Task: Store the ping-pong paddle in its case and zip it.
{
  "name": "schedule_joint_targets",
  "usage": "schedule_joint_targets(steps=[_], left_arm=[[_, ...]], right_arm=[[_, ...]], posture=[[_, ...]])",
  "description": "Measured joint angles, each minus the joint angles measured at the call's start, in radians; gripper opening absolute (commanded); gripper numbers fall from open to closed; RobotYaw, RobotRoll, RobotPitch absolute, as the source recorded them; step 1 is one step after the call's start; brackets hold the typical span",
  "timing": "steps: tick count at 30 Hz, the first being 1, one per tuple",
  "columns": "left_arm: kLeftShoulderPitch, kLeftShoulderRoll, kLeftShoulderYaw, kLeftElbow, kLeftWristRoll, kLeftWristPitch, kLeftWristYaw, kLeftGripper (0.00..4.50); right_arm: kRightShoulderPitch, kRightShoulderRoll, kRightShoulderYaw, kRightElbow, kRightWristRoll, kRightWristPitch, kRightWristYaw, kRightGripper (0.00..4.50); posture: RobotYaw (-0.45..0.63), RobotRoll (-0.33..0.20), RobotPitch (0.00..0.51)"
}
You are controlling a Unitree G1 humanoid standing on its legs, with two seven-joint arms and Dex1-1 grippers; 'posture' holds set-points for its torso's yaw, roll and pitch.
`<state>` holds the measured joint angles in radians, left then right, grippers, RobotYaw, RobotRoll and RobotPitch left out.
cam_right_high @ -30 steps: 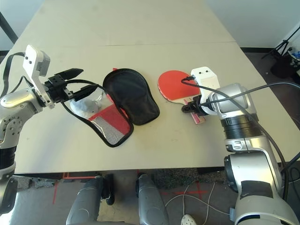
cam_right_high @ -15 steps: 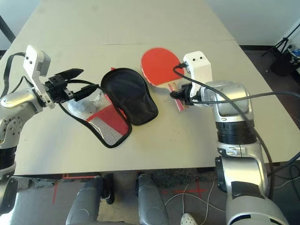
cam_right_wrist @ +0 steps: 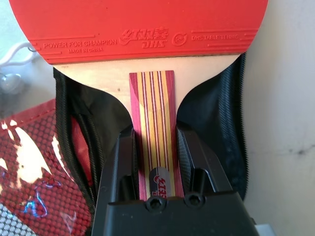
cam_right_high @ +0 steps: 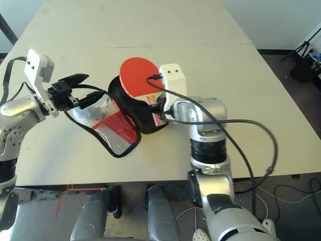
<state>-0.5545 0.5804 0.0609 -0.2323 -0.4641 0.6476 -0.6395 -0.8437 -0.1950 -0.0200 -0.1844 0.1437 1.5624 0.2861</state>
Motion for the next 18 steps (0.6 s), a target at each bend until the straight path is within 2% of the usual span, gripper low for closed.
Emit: schedule_joint_targets(steps=[18], left_arm=[[0.014, 0.002, 0.003, -0.013, -0.001, 0.008, 0.020, 4.50]], right_arm=[[-0.038, -0.004, 0.046, 0.127, 0.040, -0.001, -0.022, 1.09]], posture=[[0.17, 0.000, 0.228]])
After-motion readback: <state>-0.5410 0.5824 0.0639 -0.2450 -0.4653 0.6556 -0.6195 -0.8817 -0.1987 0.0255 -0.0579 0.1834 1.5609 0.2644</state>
